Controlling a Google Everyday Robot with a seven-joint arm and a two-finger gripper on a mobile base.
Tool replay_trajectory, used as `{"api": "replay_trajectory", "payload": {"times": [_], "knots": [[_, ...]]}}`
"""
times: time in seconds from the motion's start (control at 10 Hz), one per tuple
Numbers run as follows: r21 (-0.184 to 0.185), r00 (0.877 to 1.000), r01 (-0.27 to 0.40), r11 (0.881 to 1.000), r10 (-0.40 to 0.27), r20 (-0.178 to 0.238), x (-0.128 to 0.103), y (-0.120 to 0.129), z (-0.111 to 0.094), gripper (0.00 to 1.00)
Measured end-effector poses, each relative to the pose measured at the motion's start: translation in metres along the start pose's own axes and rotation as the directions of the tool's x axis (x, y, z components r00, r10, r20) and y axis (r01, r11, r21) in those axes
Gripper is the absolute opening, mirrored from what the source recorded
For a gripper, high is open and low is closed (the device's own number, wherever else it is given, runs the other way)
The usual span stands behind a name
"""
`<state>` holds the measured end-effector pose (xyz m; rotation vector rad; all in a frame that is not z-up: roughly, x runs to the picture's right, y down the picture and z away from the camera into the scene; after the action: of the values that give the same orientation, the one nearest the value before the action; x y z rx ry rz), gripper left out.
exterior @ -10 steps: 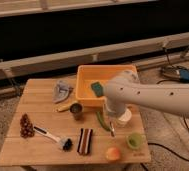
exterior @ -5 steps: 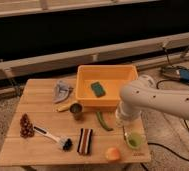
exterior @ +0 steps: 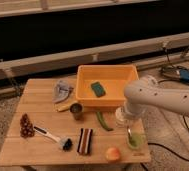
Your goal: Place fork in paper cup
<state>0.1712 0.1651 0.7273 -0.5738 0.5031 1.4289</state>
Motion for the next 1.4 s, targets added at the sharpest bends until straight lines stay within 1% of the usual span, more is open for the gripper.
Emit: {"api": "replay_trajectory", "payload": {"times": [0.3,0.7,0.9,1.1,1.3,1.4], "knots": [[0.009,1.0,0.017,1.0,-0.017,-0.007,-0.001,-0.005,0.002,0.0],[0.014,0.999,0.047,0.999,-0.047,0.0,-0.004,-0.005,0.0,0.0],[0.021,0.996,0.092,0.996,-0.092,-0.012,-0.001,-0.002,-0.005,0.0],[0.027,0.992,0.121,0.992,-0.12,-0.026,0.005,-0.003,-0.009,0.0],[0.029,0.991,0.133,0.991,-0.132,-0.04,0.009,-0.003,-0.01,0.0],[0.031,0.99,0.137,0.99,-0.136,-0.044,0.01,-0.003,-0.011,0.04]]}}
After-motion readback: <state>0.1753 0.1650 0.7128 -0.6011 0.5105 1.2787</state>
